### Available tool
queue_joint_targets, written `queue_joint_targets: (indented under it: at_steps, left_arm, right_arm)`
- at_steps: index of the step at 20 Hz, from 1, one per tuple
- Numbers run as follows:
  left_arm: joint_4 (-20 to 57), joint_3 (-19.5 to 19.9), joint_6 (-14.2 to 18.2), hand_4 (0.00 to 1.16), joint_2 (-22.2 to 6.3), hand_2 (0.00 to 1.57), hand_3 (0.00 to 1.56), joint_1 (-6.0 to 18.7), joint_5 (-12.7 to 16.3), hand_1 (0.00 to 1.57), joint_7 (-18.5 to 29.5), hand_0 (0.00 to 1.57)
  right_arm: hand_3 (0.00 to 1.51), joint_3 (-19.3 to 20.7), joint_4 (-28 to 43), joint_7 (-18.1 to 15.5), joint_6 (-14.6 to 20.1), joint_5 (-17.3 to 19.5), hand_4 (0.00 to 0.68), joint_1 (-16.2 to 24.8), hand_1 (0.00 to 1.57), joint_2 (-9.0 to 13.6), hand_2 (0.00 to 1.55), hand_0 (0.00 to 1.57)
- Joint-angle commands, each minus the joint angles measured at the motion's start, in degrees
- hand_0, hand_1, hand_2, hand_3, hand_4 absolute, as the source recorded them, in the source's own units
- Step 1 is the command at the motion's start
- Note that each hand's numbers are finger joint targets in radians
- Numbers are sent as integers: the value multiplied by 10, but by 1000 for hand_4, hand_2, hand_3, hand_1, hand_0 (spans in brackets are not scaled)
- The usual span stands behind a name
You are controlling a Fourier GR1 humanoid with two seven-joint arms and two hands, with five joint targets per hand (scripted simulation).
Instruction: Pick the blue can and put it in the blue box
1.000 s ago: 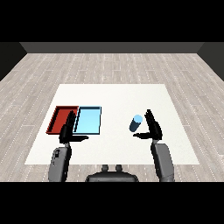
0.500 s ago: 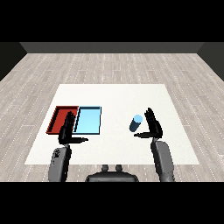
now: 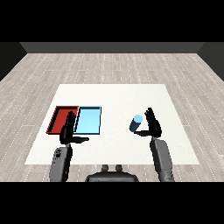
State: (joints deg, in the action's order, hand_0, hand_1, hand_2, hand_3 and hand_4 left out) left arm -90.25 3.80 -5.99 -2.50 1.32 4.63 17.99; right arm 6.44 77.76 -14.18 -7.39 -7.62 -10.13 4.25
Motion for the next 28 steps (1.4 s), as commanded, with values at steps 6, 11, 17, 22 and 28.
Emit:
queue_joint_targets:
  at_steps: [6,11,17,22,28]
  left_arm:
    - [-52,-3,9,0,-3,0,0,1,7,0,-53,0]
    - [6,47,-54,0,-43,0,0,17,68,0,-21,0]
    - [-92,-17,-13,0,5,0,0,-82,17,0,-33,0]
    - [-23,24,-26,0,-21,0,0,-4,41,0,-16,0]
    - [-17,16,-22,0,-11,0,0,-26,28,0,4,0]
  right_arm:
    - [0,25,-130,-39,-3,-14,0,-58,0,8,0,0]
    - [0,32,-198,-43,-11,-15,0,-94,0,18,0,0]
    - [0,46,-289,-79,-31,-25,0,-139,0,31,0,0]
    - [0,21,-241,-47,15,-31,0,-123,0,-22,0,0]
    - [0,47,-364,-89,-7,-40,0,-190,0,13,0,0]
